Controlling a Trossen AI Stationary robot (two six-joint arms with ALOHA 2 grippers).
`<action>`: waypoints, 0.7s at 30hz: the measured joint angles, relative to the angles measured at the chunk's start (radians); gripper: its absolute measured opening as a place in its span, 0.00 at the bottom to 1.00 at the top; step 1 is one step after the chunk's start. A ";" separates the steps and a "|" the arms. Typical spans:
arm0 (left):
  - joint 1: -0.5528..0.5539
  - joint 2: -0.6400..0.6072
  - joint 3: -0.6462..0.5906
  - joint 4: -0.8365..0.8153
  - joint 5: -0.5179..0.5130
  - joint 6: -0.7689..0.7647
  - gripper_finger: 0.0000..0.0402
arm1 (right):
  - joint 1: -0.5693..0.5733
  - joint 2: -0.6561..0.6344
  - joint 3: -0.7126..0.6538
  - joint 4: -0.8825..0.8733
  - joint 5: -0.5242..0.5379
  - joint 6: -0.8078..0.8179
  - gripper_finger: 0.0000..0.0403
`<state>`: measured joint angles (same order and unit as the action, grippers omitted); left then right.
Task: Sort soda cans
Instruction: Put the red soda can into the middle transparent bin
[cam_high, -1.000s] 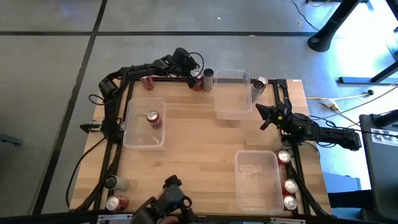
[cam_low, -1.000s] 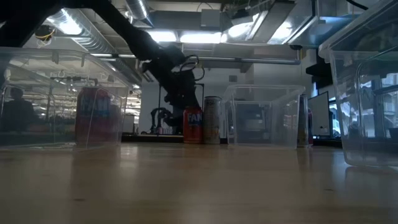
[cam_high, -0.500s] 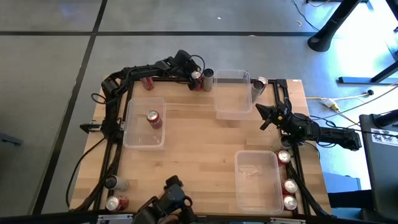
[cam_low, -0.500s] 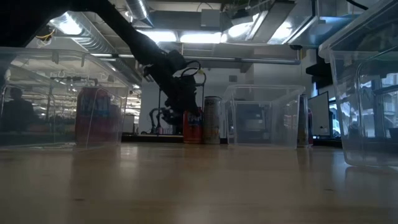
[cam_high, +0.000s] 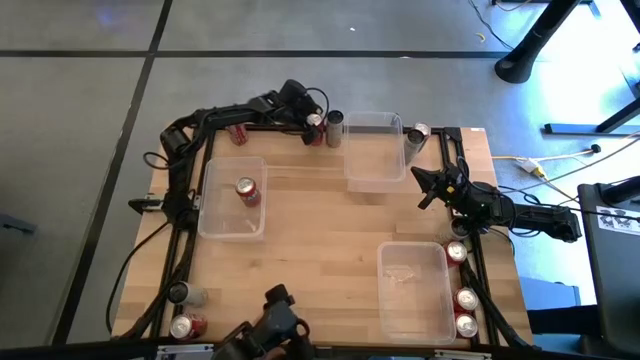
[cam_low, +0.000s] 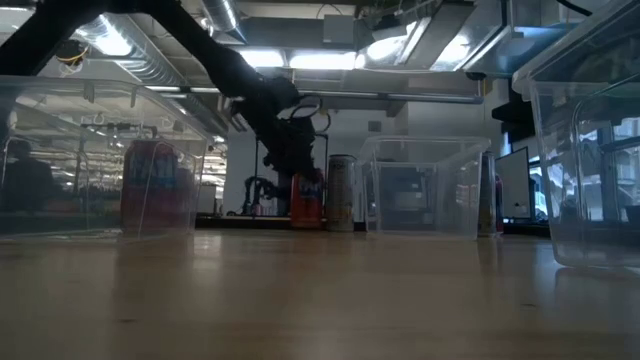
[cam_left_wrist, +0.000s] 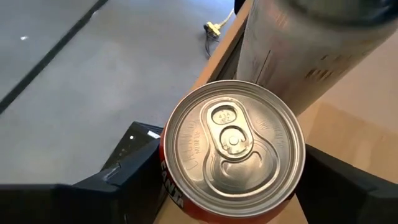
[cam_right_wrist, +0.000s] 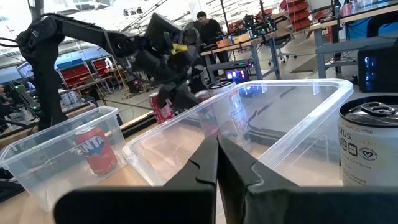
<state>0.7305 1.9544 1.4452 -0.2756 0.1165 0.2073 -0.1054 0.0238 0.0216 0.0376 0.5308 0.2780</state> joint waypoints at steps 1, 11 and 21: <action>-0.005 -0.015 0.000 0.001 -0.012 -0.003 0.72 | 0.000 0.000 0.000 0.000 0.000 -0.002 0.01; -0.074 -0.230 0.000 -0.096 -0.066 -0.025 0.72 | 0.000 0.000 0.000 0.000 0.000 -0.021 0.01; -0.172 -0.479 0.002 -0.342 -0.137 -0.139 0.72 | 0.000 0.000 0.000 0.002 0.000 -0.022 0.01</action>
<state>0.5584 1.4751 1.4467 -0.6177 -0.0201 0.0682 -0.1054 0.0238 0.0216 0.0401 0.5307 0.2562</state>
